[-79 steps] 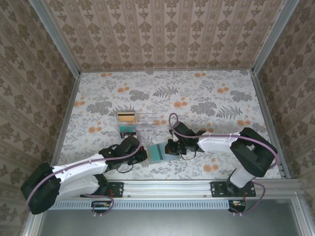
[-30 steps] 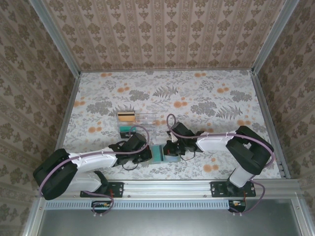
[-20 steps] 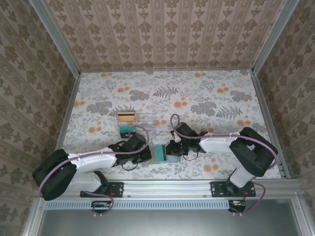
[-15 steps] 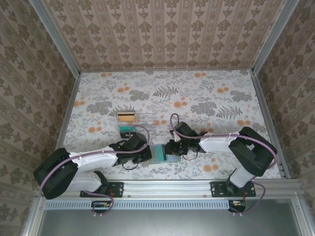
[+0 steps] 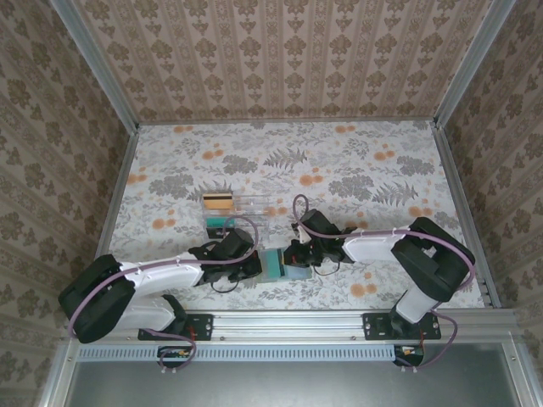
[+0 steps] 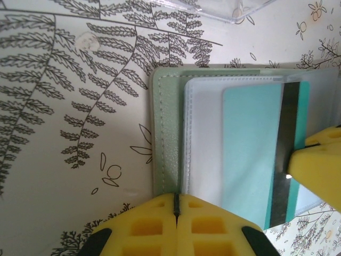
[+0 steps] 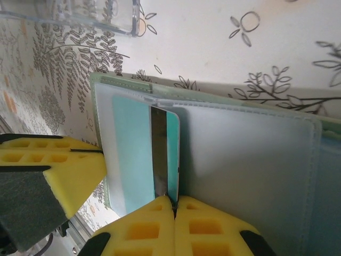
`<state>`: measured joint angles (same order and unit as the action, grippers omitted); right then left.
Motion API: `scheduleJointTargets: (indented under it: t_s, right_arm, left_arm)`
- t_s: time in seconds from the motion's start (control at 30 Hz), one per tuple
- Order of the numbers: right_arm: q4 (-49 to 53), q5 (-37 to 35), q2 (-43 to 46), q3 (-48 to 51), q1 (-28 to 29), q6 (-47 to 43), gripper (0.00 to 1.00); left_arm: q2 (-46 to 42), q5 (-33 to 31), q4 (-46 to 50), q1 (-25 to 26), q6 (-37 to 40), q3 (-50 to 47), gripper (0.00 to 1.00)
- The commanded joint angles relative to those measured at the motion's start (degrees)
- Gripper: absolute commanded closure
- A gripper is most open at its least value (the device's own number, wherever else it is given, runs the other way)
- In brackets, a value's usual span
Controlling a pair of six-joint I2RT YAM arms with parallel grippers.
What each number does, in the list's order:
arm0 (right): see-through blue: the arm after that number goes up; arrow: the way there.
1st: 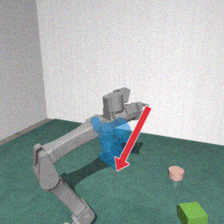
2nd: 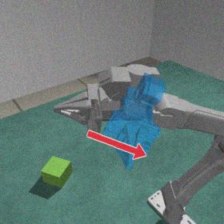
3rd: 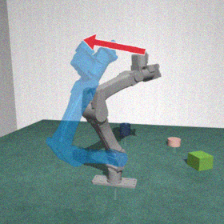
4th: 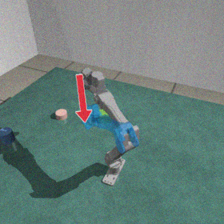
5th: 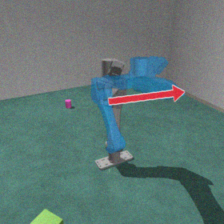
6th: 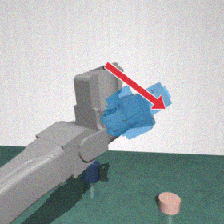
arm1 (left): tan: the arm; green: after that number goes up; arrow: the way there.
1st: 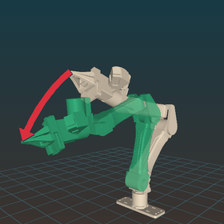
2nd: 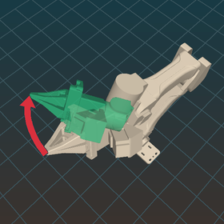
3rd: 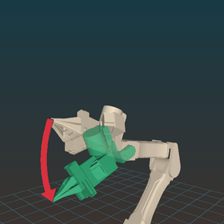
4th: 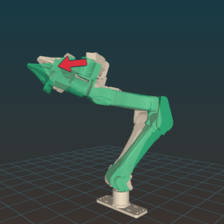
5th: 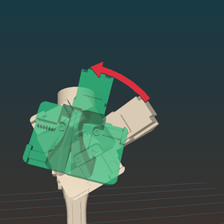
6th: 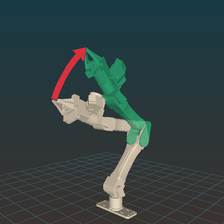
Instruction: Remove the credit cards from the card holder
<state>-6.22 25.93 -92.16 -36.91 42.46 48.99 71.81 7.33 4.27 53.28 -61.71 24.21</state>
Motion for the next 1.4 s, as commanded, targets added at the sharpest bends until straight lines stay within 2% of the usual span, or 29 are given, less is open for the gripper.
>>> scheduleJointTargets:
  t_s: [0.0,0.37,0.6,0.63,0.73,0.77,1.03,1.2,1.37]
  right_arm:
    - [4.69,-2.55,2.99,3.02,-2.32,-1.68,0.99]
    - [10.88,-1.68,14.72,6.40,-7.05,-5.61,1.00]
    - [16.66,-2.05,21.34,4.58,-8.42,-7.79,1.00]
    - [17.46,-2.11,21.85,4.04,-8.53,-8.19,1.00]
    - [19.11,-1.86,23.43,2.18,-8.96,-8.90,1.00]
    - [19.28,-1.63,23.91,1.51,-9.18,-9.08,1.00]
    - [19.44,0.78,25.98,-5.15,-11.42,-9.88,1.00]
    - [18.13,2.95,25.24,-8.98,-13.26,-10.00,1.00]
    - [14.03,5.66,23.23,-11.14,-14.65,-8.61,1.00]
  left_arm:
    - [-0.09,-0.18,3.11,0.29,1.31,-0.09,1.00]
    - [-1.03,0.10,5.07,-0.49,2.59,1.66,1.00]
    - [-4.22,0.48,9.51,-2.42,5.12,4.98,0.99]
    - [-4.90,0.68,10.49,-2.89,5.55,5.92,0.92]
    - [-7.37,1.11,13.19,-5.01,7.17,9.67,0.55]
    - [-8.23,1.61,14.04,-6.04,7.75,11.15,0.50]
    - [-9.80,8.57,13.80,-14.50,10.90,21.41,0.36]
    - [-7.65,13.50,10.81,-17.45,10.84,25.63,0.31]
    - [-6.05,17.23,5.40,-18.38,8.46,25.29,0.33]
